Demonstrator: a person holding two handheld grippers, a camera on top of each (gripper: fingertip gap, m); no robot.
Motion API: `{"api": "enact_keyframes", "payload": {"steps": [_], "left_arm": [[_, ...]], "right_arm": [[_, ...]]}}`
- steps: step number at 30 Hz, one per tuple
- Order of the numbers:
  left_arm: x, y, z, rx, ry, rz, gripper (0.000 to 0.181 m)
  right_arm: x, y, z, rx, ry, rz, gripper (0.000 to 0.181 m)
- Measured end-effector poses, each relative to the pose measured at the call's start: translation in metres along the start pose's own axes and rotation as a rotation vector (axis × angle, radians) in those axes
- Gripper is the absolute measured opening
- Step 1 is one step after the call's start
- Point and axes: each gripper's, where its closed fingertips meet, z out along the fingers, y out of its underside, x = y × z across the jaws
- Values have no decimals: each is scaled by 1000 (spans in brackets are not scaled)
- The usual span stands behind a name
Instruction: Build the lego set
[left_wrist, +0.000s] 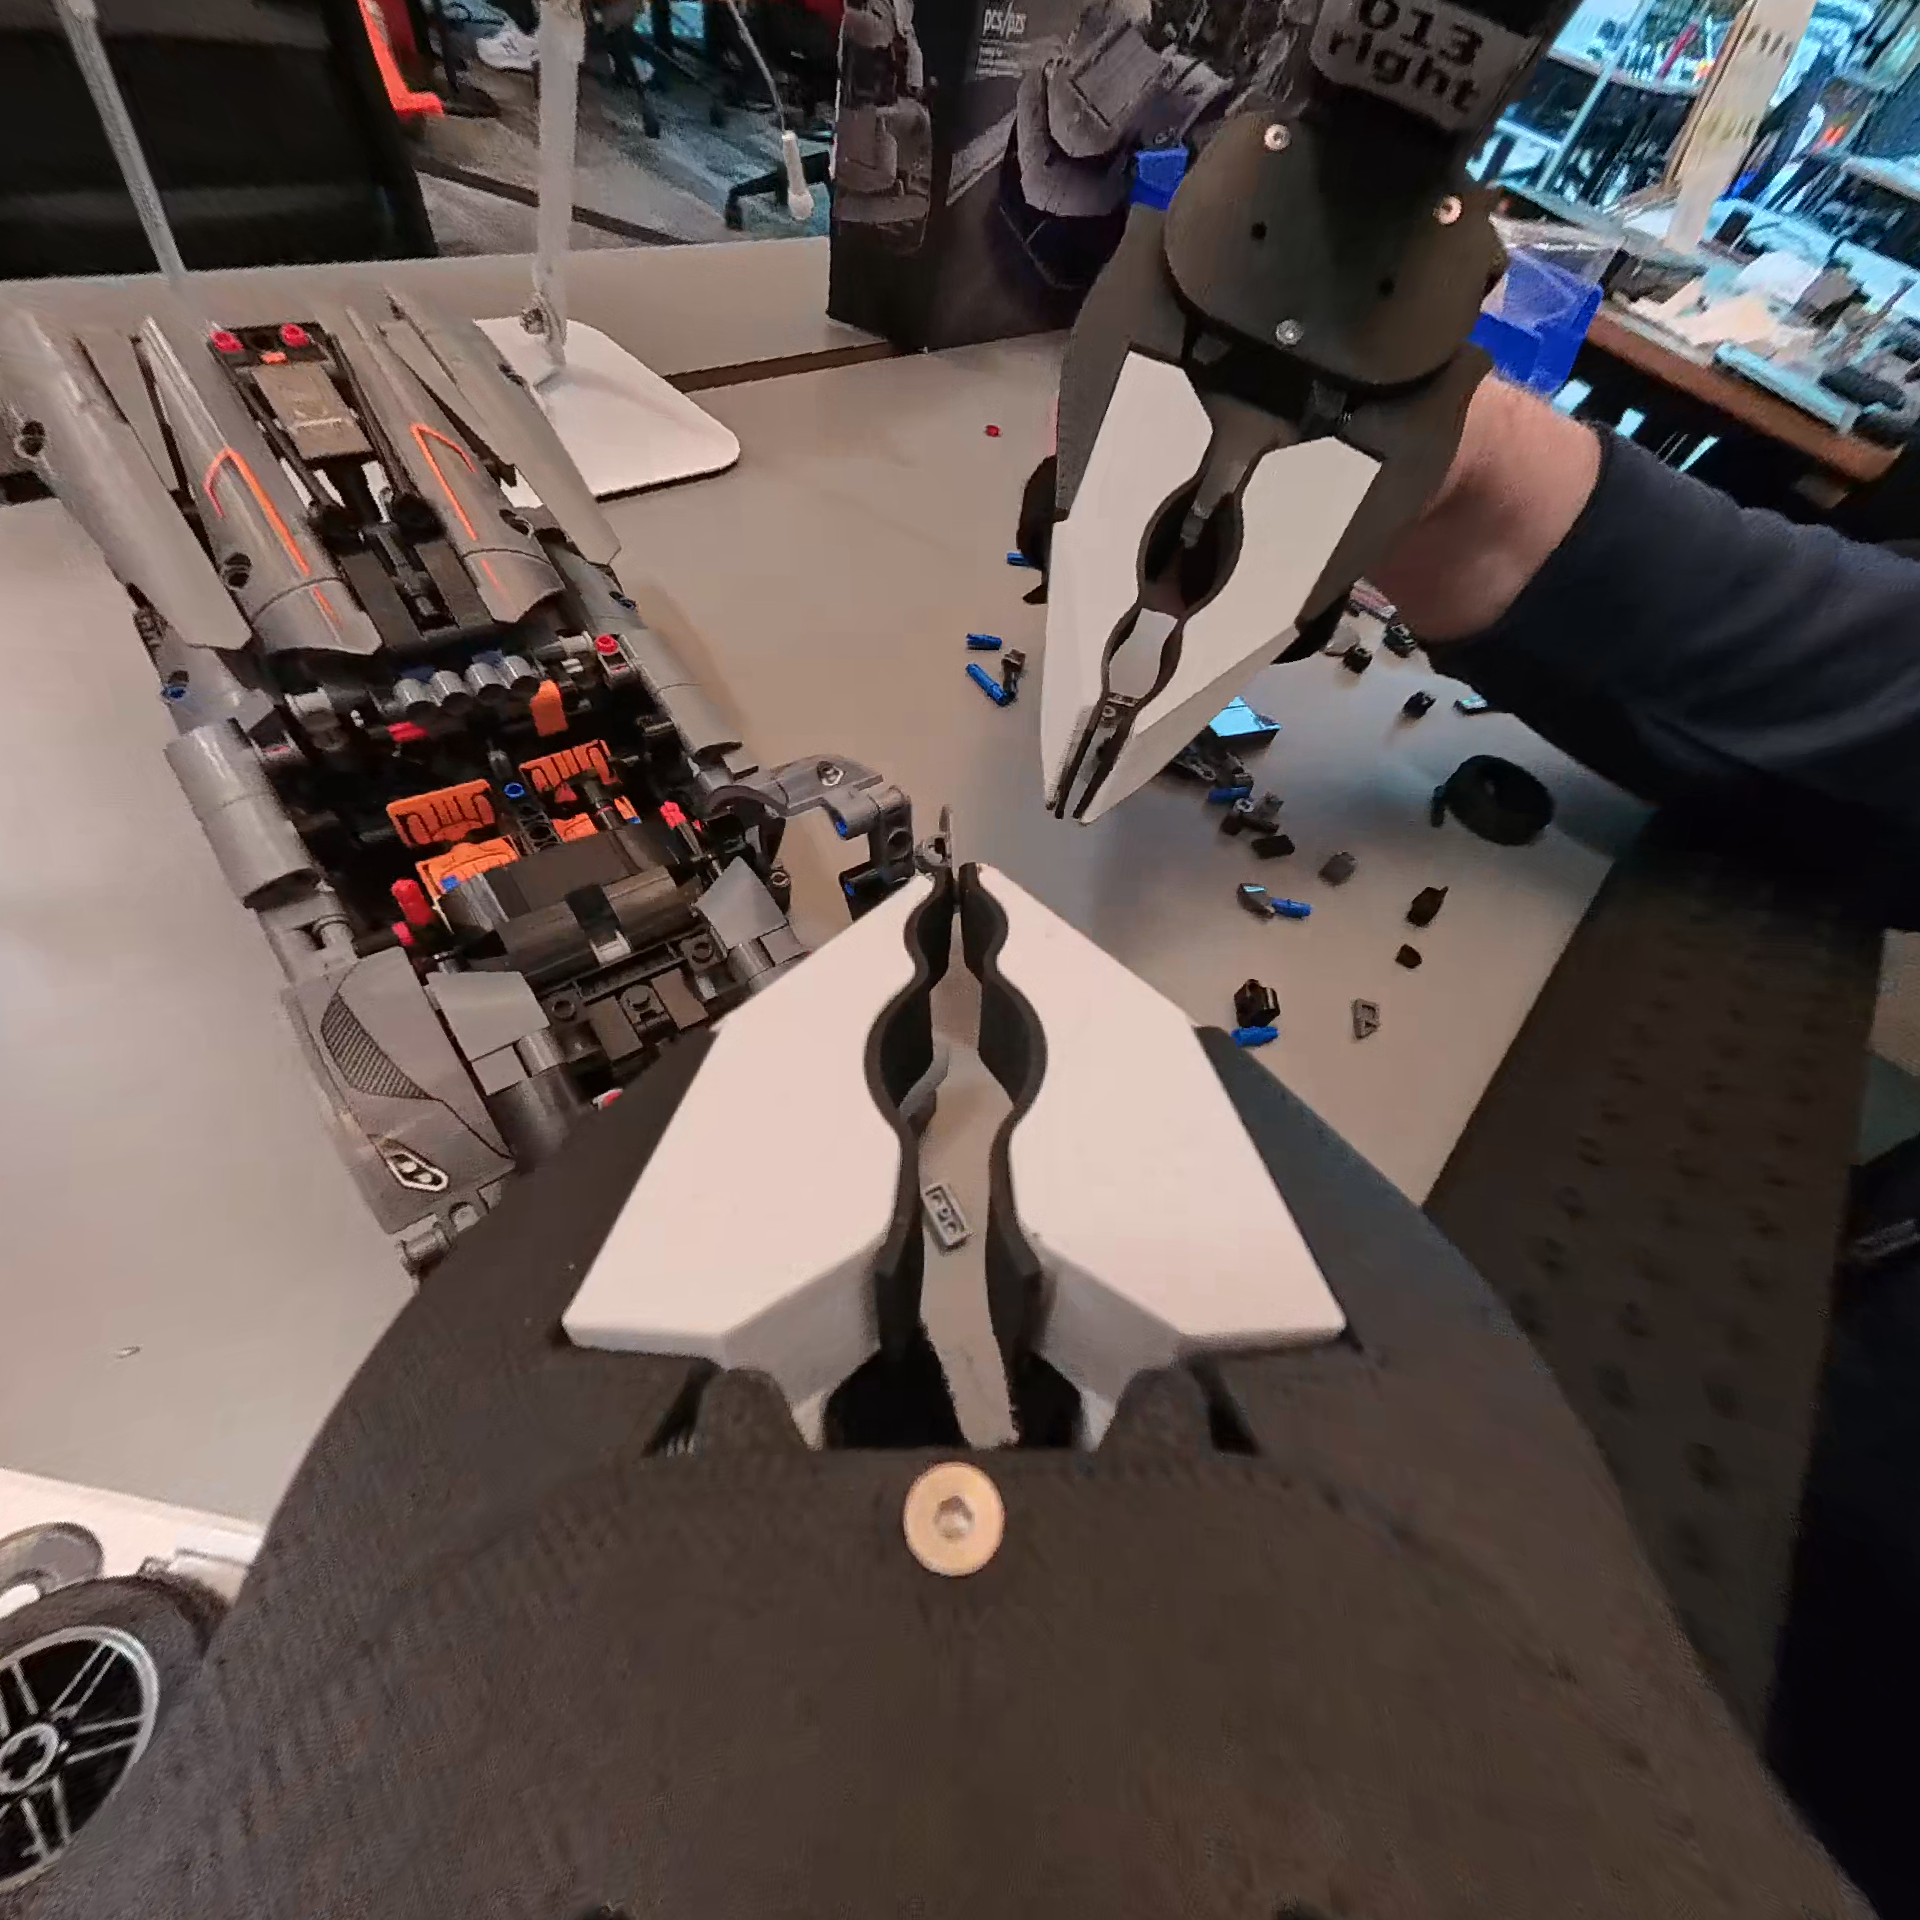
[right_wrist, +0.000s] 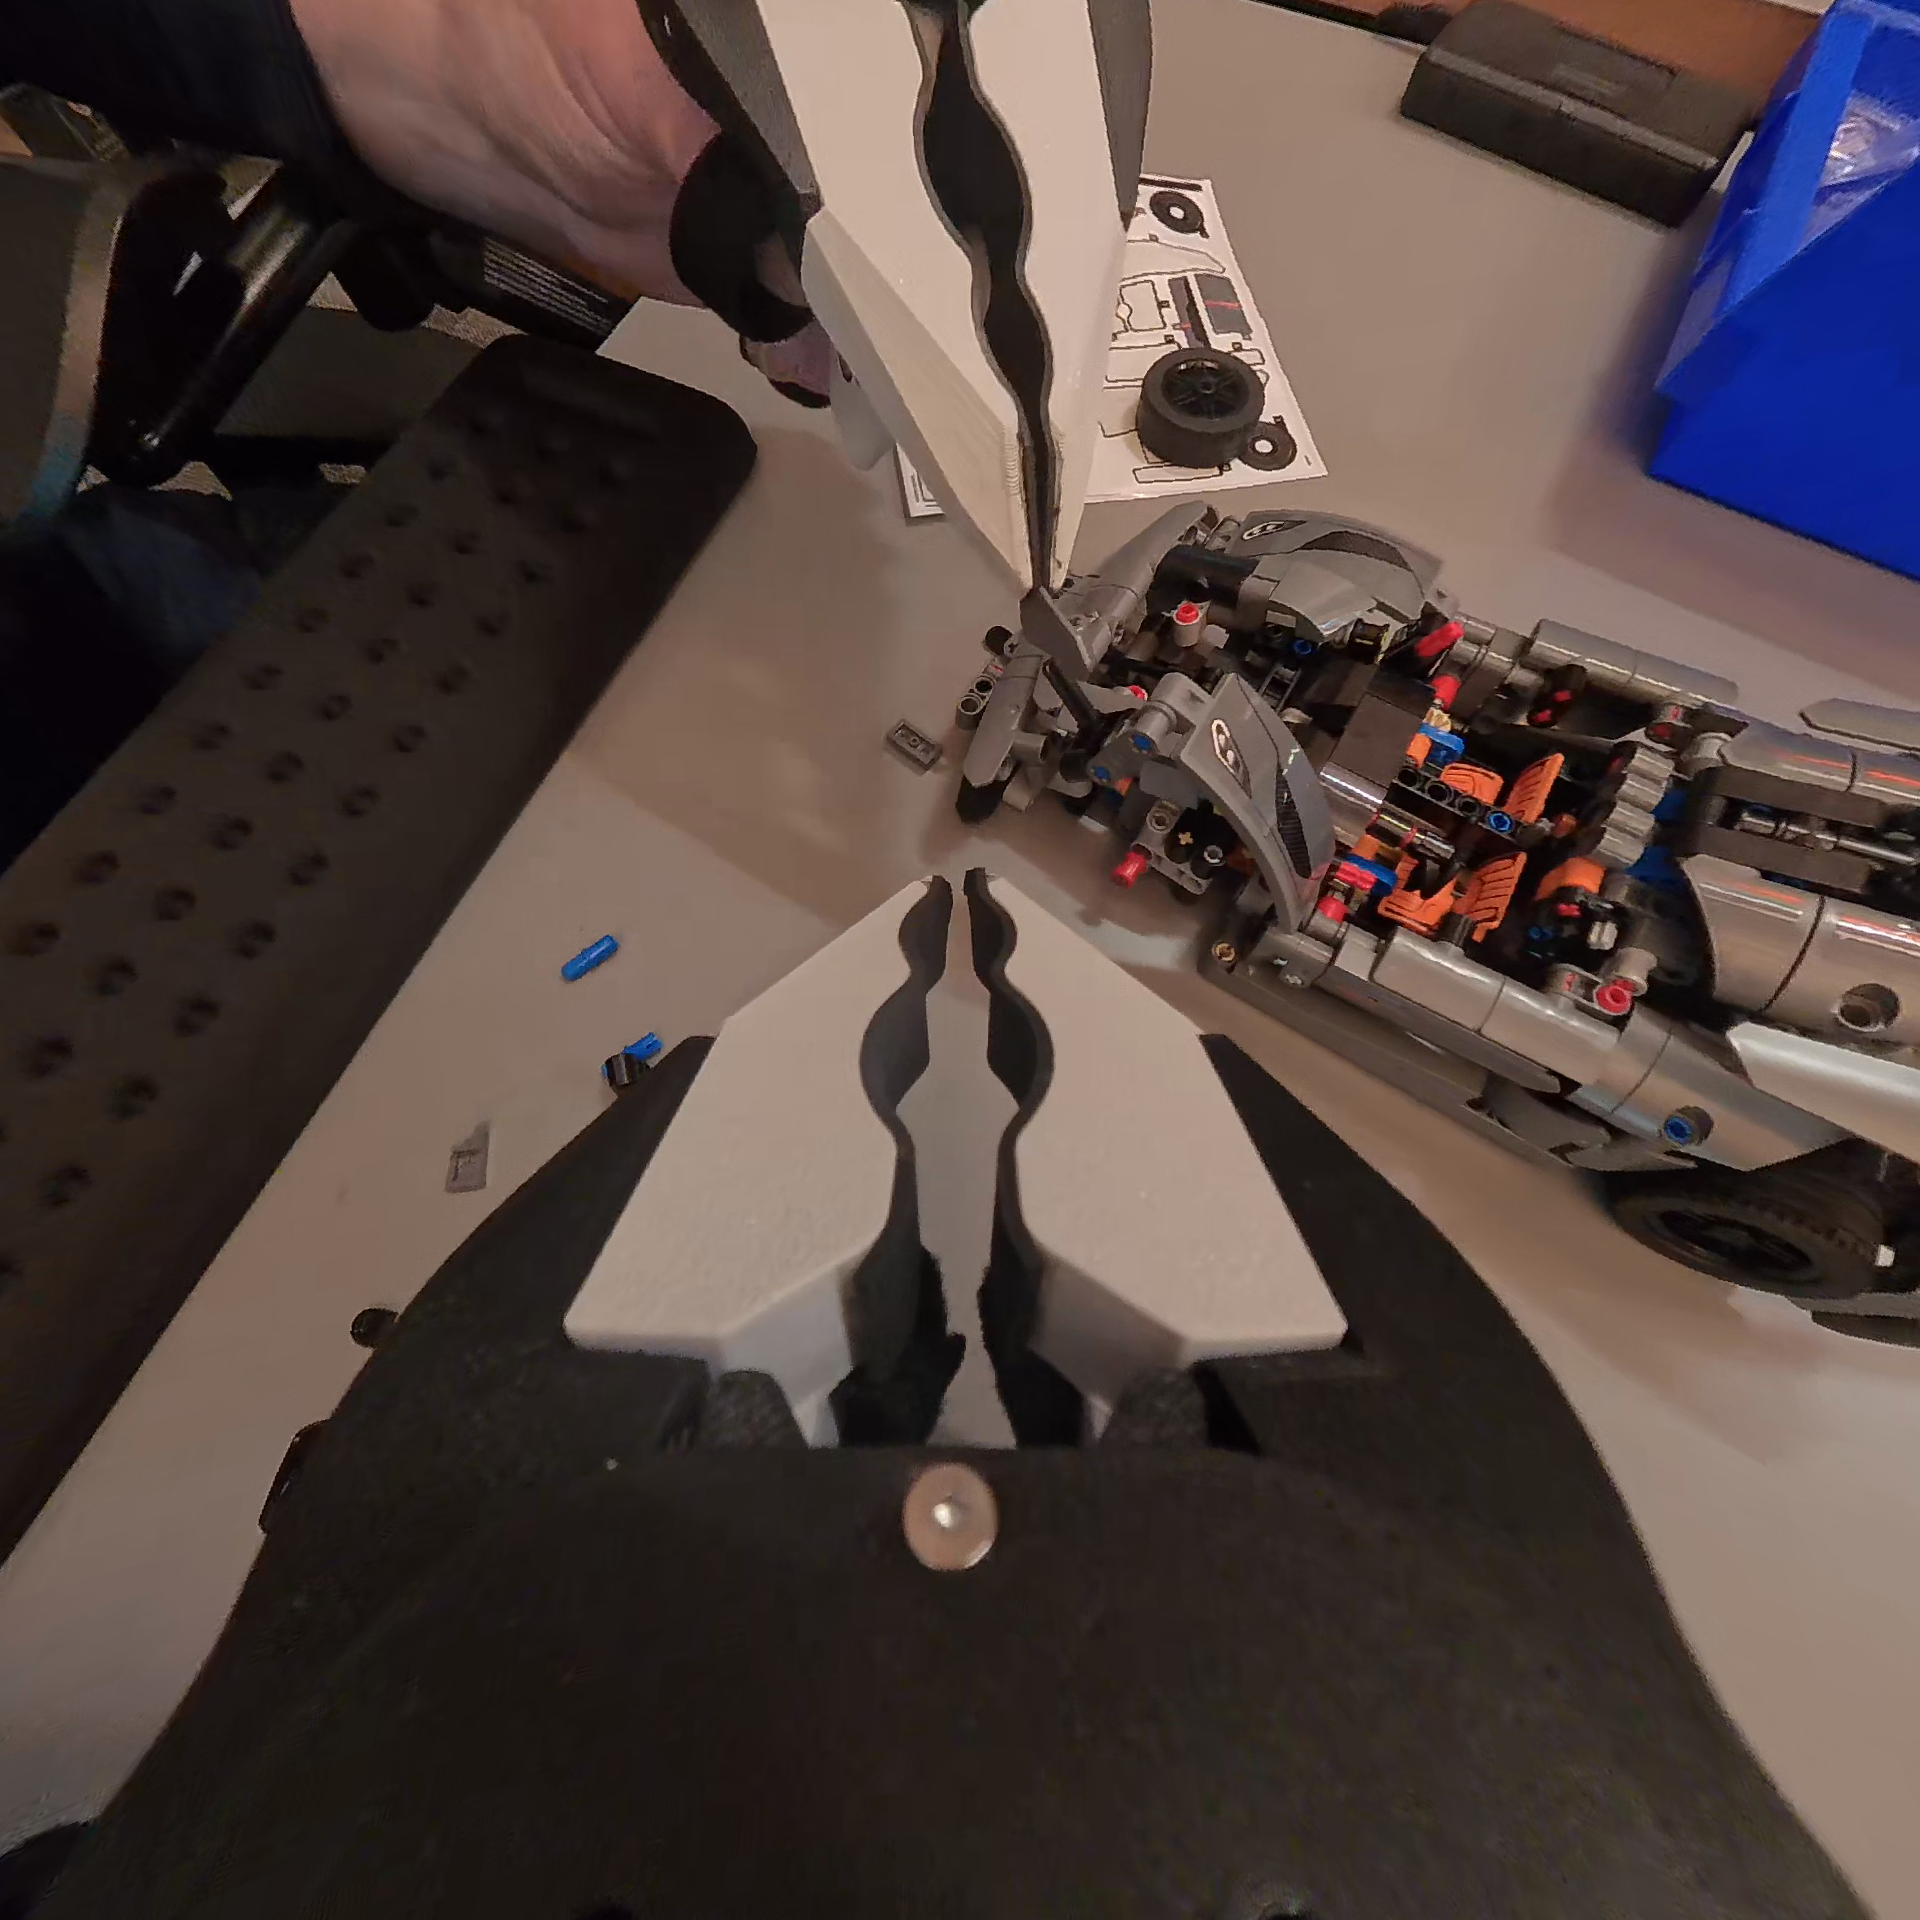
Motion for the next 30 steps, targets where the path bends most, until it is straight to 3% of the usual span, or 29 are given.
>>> {"api": "enact_keyframes", "payload": {"steps": [19, 30], "left_arm": [[-4, 9, -4, -31, -14, -50, 0], [-1, 13, -4, -57, -21, -13, 0]], "right_arm": [[7, 3, 3, -4, 17, 43, 3], [25, 7, 20, -43, 96, 161, 16]]}}
